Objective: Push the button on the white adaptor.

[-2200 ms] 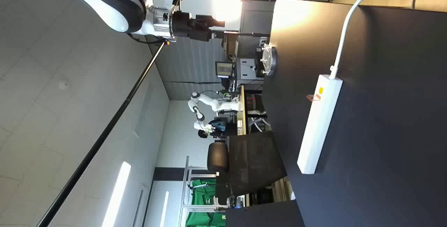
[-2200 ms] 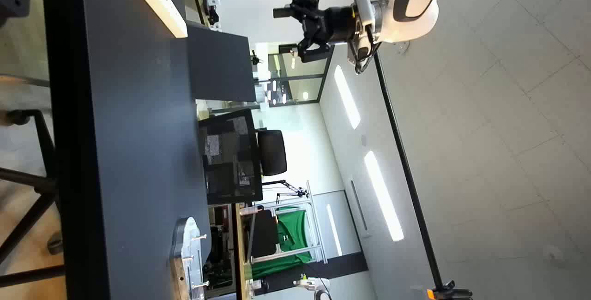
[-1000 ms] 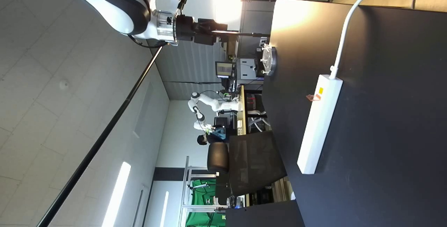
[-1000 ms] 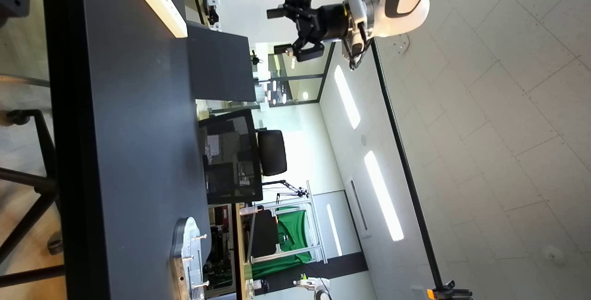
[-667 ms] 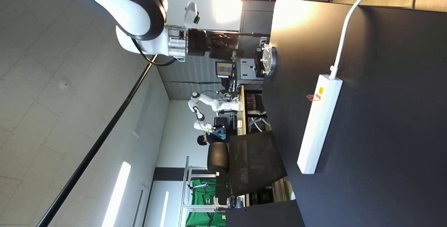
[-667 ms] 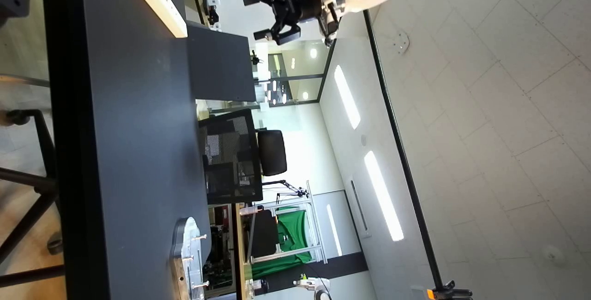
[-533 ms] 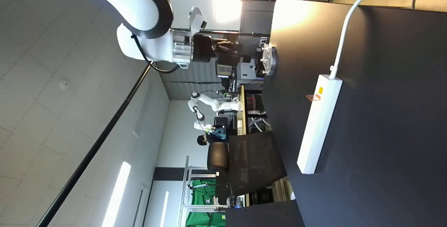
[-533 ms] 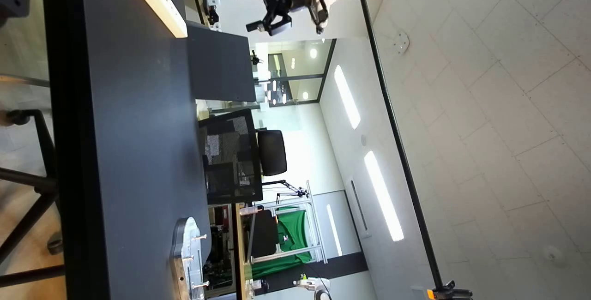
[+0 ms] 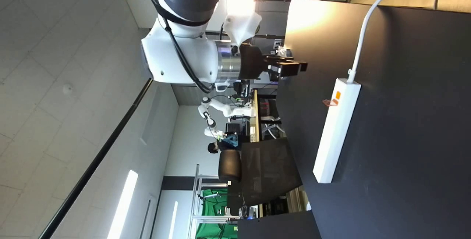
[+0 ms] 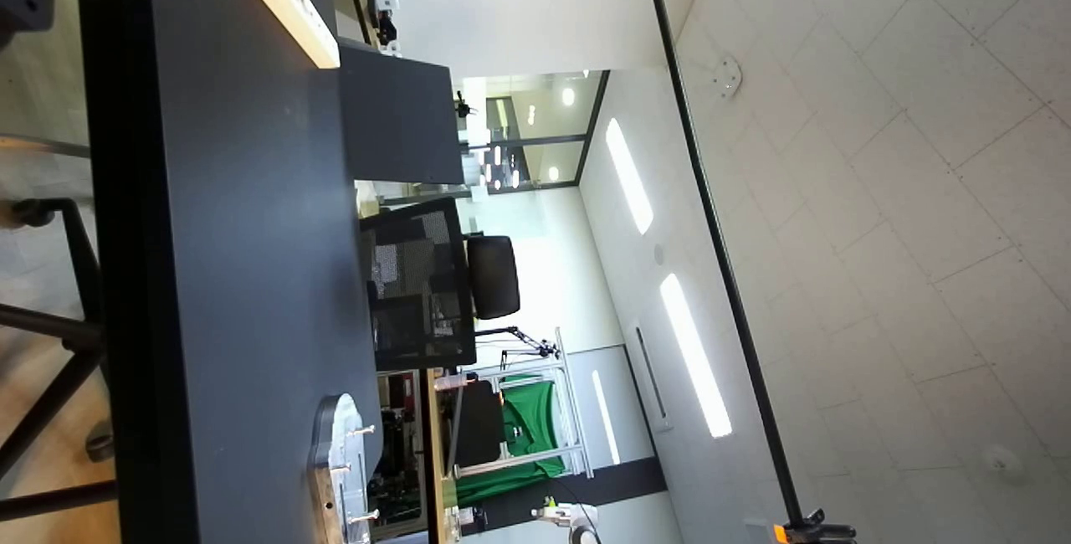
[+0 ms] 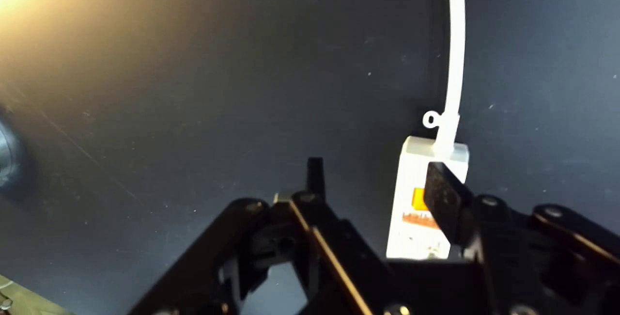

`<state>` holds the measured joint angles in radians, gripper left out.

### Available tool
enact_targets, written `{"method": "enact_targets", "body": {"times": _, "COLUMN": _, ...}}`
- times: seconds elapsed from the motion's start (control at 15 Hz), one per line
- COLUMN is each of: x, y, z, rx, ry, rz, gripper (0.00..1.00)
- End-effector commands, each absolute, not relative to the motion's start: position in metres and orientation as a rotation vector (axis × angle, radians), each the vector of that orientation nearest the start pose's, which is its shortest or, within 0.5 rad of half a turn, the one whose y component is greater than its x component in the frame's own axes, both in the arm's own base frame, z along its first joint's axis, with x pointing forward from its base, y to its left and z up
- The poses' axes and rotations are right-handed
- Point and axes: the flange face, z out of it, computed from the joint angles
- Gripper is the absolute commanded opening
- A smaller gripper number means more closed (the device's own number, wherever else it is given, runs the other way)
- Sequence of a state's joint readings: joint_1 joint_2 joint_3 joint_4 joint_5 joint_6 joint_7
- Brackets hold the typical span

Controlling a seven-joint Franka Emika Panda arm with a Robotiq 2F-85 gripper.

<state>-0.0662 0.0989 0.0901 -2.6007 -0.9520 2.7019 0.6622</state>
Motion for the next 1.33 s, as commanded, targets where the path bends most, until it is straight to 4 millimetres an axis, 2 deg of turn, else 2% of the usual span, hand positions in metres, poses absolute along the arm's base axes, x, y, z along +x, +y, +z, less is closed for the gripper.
{"method": "enact_targets", "body": {"times": 0.0, "x": 0.428, "y": 0.07, "z": 0.176, "rx": -3.478, "ry": -0.404, "rz": -0.232, "gripper": 0.26}}
{"method": "enact_targets", "body": {"times": 0.2, "x": 0.436, "y": 0.085, "z": 0.156, "rx": -3.427, "ry": -0.349, "rz": -0.296, "gripper": 0.06}}
{"method": "enact_targets", "body": {"times": 0.33, "x": 0.45, "y": 0.087, "z": 0.148, "rx": -3.412, "ry": -0.294, "rz": -0.336, "gripper": 0.0}}
{"method": "enact_targets", "body": {"times": 0.53, "x": 0.473, "y": 0.082, "z": 0.136, "rx": -3.428, "ry": -0.222, "rz": -0.324, "gripper": 0.0}}
{"method": "enact_targets", "body": {"times": 0.6, "x": 0.457, "y": 0.083, "z": 0.144, "rx": -3.411, "ry": -0.295, "rz": -0.304, "gripper": 0.0}}
{"method": "enact_targets", "body": {"times": 0.73, "x": 0.46, "y": 0.082, "z": 0.138, "rx": -3.411, "ry": -0.298, "rz": -0.292, "gripper": 0.01}}
{"method": "enact_targets", "body": {"times": 1.27, "x": 0.458, "y": 0.083, "z": 0.137, "rx": -3.41, "ry": -0.302, "rz": -0.287, "gripper": 0.01}}
